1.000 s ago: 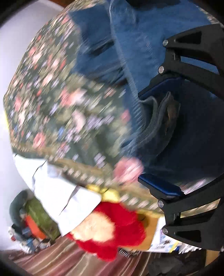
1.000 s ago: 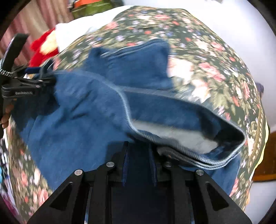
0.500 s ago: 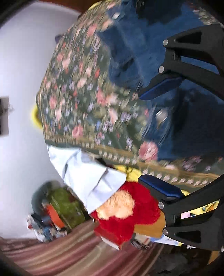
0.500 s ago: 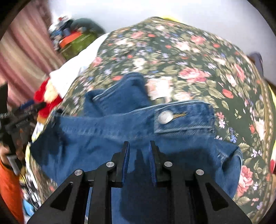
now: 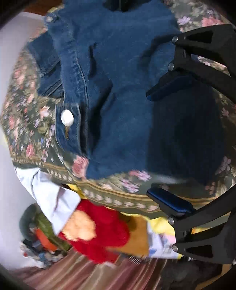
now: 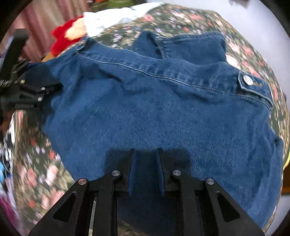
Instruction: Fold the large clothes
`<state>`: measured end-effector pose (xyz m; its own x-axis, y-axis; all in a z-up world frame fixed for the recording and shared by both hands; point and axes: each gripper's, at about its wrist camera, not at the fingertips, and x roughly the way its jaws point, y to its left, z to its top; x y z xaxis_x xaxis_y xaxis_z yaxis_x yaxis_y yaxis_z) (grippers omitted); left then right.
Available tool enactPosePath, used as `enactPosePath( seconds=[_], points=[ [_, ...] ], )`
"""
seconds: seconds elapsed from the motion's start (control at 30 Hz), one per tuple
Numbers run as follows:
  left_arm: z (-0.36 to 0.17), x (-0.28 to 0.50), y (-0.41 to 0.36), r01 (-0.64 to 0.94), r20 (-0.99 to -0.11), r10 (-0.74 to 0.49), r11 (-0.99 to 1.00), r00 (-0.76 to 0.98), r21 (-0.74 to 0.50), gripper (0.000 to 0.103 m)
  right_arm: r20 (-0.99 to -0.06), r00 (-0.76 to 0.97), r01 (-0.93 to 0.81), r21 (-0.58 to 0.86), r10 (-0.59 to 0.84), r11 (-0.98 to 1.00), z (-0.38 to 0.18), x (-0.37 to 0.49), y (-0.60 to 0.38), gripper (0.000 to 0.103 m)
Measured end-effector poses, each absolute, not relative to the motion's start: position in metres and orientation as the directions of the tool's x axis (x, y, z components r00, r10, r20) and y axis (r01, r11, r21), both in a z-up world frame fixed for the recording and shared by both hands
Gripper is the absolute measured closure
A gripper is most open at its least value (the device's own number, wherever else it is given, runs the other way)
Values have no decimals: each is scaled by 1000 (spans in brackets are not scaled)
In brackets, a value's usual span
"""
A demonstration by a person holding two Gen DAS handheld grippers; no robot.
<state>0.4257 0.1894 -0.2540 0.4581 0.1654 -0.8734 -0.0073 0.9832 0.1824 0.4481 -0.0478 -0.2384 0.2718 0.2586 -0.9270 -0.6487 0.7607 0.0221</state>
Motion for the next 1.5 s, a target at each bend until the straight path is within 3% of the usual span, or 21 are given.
enactPosePath(
  seconds=[0.23, 0.4, 0.53, 0.67, 0.8, 0.93, 1.2, 1.37, 1.5],
  points=[
    [-248, 391, 219, -64, -878, 115, 993, 465, 97, 0, -912, 378, -631, -131, 156, 765, -224, 431, -83, 85],
    [-237, 371, 231, -105, -867, 135, 990, 479, 96, 0, -912, 350, -589, -35, 215, 808, -206, 431, -124, 85],
    [-231, 363, 239, -131, -869, 134, 988, 476, 81, 0, -898, 402, -541, -73, 181, 838, -191, 422, -151, 85],
    [-221, 352, 240, -165, -840, 245, 968, 485, 187, 0, -903, 423, -471, -142, 82, 871, -190, 415, -182, 85],
    [-221, 339, 251, -183, -849, 256, 964, 461, 192, 0, -912, 400, -438, -102, 92, 893, -190, 404, -217, 85],
    [-218, 325, 255, -235, -819, 347, 935, 457, 265, 0, -917, 394, -379, -100, 62, 920, -192, 396, -237, 85],
    [-180, 303, 242, -278, -773, 273, 952, 573, 129, 0, -893, 449, -360, -151, 29, 921, -174, 377, -233, 85],
    [-161, 300, 215, -269, -733, 202, 963, 649, 27, 0, -854, 513, -395, -146, 86, 907, -148, 371, -206, 85],
    [-168, 299, 194, -265, -723, 101, 957, 684, -117, 0, -824, 525, -427, -35, 216, 904, -130, 374, -175, 85]
  ],
)
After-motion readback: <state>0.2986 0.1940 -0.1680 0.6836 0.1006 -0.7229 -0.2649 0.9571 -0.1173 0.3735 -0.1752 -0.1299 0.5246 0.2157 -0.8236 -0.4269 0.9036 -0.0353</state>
